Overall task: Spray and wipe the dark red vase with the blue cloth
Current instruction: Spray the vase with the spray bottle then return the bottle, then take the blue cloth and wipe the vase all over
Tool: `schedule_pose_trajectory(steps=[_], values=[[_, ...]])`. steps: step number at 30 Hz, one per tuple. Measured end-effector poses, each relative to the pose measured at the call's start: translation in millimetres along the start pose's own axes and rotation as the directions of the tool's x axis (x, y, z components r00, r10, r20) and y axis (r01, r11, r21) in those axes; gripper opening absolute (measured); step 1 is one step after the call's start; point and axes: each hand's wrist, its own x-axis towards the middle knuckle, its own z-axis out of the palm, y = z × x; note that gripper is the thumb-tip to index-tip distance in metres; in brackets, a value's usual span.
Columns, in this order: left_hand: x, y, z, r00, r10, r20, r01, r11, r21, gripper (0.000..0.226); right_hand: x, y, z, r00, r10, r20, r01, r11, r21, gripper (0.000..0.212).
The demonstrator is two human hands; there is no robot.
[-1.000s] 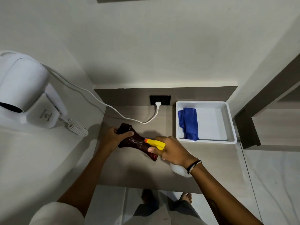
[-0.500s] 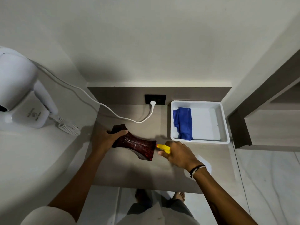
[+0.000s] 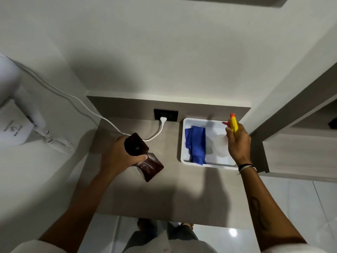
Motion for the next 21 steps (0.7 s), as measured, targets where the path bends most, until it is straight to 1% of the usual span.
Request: schedule_pose_trajectory(steps=[3,5,8,10,12,13,14,15,16,17,18,19,20,21], values=[[1.2,-0.2,5.5,0.982,0.163,0.095,-0.170,0.983,0.065,0.102,2.6,14.8,13.2,0.998,0.055,-0.020,-0.054,0.997,0.060,0.037],[3.2,-0.6,9.4,0.963,0.228,0.145,-0.243,0.965,0.101,0.109,-0.6,23.2,20.4,0.999,0.041,-0.028,-0.040,0.999,0.037,0.042],[6.8,-1.7,13.0,0.937,0.291,0.192,-0.319,0.938,0.136,0.112,-2.9,32.9,26.4,0.998,0.051,-0.046,-0.049,0.998,0.038,0.049],[9.6,-4.1,13.0,0.926,0.319,0.202,-0.346,0.932,0.112,0.111,0.6,33.9,28.5,0.991,0.127,-0.048,-0.123,0.990,0.065,0.050],[11.9,-7.0,13.1,0.918,0.343,0.200,-0.368,0.924,0.102,0.112,0.8,30.1,29.7,0.980,0.188,-0.067,-0.184,0.981,0.054,0.060],[12.5,-8.1,13.8,0.916,0.350,0.196,-0.374,0.921,0.105,0.112,-1.9,26.9,30.2,0.979,0.162,-0.120,-0.164,0.986,-0.004,0.068],[12.8,-9.2,15.0,0.915,0.354,0.191,-0.379,0.919,0.110,0.113,-7.1,22.2,32.3,0.979,0.076,-0.189,-0.094,0.992,-0.089,0.072],[13.2,-10.5,16.8,0.915,0.357,0.187,-0.381,0.917,0.114,0.114,-12.7,17.5,37.1,0.972,-0.057,-0.228,0.017,0.985,-0.174,0.071],[13.1,-12.1,18.8,0.917,0.357,0.179,-0.380,0.918,0.115,0.115,-17.9,12.1,46.5,0.960,-0.196,-0.203,0.148,0.962,-0.230,0.066],[12.9,-13.4,20.6,0.919,0.354,0.175,-0.376,0.920,0.113,0.115,-22.6,6.9,59.9,0.948,-0.298,-0.111,0.263,0.930,-0.256,0.061],[12.6,-14.0,22.2,0.920,0.352,0.175,-0.373,0.922,0.107,0.115,-25.7,3.7,75.1,0.935,-0.353,0.028,0.345,0.893,-0.288,0.059],[12.9,-13.7,23.4,0.920,0.349,0.178,-0.370,0.923,0.101,0.114,-26.3,2.4,90.0,0.915,-0.358,0.186,0.402,0.849,-0.343,0.060],[13.4,-13.8,24.8,0.920,0.346,0.182,-0.367,0.925,0.098,0.113,-25.1,3.5,104.4,0.886,-0.321,0.334,0.442,0.800,-0.405,0.064],[13.5,-14.3,25.2,0.920,0.345,0.185,-0.367,0.925,0.099,0.112,-22.8,5.5,116.0,0.862,-0.252,0.441,0.457,0.764,-0.456,0.069]])
